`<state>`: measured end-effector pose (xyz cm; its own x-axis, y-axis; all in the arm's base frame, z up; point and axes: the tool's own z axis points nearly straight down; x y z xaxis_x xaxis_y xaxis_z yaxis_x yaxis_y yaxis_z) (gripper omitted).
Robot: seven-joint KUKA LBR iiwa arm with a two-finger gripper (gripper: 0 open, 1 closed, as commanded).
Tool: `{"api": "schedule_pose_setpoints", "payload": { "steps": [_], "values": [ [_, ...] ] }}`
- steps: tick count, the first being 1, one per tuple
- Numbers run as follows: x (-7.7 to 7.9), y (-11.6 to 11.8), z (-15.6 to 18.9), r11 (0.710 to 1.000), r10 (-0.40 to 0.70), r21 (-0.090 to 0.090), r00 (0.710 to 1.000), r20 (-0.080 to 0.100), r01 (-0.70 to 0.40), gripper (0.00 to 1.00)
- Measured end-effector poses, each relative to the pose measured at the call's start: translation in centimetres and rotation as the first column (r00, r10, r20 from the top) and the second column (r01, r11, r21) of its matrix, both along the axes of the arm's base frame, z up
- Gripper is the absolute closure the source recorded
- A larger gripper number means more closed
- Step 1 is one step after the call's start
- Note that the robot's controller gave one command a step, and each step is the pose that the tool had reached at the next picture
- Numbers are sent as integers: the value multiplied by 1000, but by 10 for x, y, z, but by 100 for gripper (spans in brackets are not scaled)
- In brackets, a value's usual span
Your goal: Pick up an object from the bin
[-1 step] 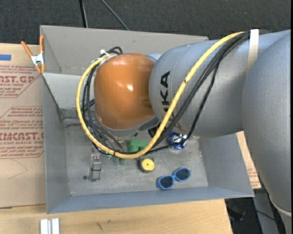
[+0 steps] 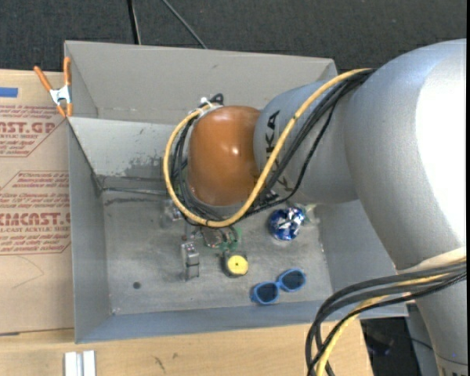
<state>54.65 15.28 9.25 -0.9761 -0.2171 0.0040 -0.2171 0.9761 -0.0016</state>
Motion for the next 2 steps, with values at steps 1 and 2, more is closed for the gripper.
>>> {"api": "schedule_pose_setpoints", "payload": {
  "steps": [1,2],
  "values": [
    [-21,-74,59,1000,-31,1,999,8,31,0],
    [12,-87,-9,998,69,10,998,-4,-69,0]
  ]
}}
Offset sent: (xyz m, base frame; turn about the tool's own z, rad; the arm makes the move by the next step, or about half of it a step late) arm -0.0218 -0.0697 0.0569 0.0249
